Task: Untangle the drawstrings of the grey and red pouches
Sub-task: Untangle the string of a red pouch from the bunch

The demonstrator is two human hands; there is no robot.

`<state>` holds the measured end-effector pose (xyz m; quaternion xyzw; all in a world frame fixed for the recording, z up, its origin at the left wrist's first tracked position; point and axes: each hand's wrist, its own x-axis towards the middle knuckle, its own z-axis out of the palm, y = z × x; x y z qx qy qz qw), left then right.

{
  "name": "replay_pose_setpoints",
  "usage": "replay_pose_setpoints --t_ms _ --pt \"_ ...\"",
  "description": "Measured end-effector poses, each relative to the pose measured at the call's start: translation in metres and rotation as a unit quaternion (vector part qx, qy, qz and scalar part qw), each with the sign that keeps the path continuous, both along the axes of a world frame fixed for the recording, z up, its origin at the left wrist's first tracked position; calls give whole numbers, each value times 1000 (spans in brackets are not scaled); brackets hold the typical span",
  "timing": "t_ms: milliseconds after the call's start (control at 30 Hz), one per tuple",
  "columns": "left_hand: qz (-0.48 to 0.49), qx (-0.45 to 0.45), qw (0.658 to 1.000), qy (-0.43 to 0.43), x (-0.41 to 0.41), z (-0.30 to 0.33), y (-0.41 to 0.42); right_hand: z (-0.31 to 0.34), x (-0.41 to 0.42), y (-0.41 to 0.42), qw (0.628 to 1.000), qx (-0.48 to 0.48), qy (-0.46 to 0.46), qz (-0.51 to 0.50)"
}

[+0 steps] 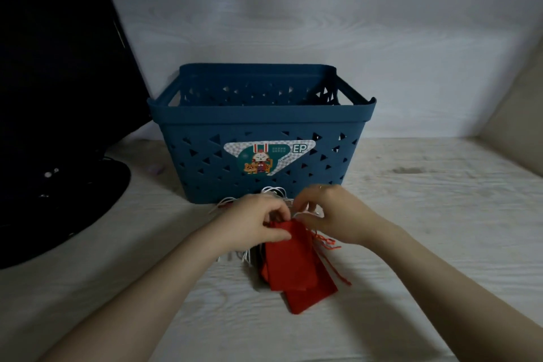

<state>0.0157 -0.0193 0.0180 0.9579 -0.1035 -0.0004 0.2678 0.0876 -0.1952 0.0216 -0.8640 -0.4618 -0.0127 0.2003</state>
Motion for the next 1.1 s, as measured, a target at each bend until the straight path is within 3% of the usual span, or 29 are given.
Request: replay_pose_setpoints --t_ms 167,333,467,600,700,933,1033,1100 --pt "12 11 999 -38 -2 -7 -1 -15 -8 2 1000 -6 -20 -11" --pt "-3 -65 994 -90 -4 0 1 -11 -11 0 989 139 -44 11" --pt "9 -117 984 -134 -7 16 4 5 -16 1 978 207 17 3" --pt "27 -87 989 -119 -9 22 6 13 -18 4 983 185 10 -7" --pt "53 -64 985 -154 -12 19 7 14 -14 2 991 131 2 -27" --pt "1 -50 988 -149 -18 13 21 17 -5 -20 1000 22 -15 -16" --pt "6 -14 986 -168 -14 6 30 19 -4 -24 999 21 -24 -42" --pt "16 -2 985 -170 -12 4 34 18 -5 -23 995 69 35 -68"
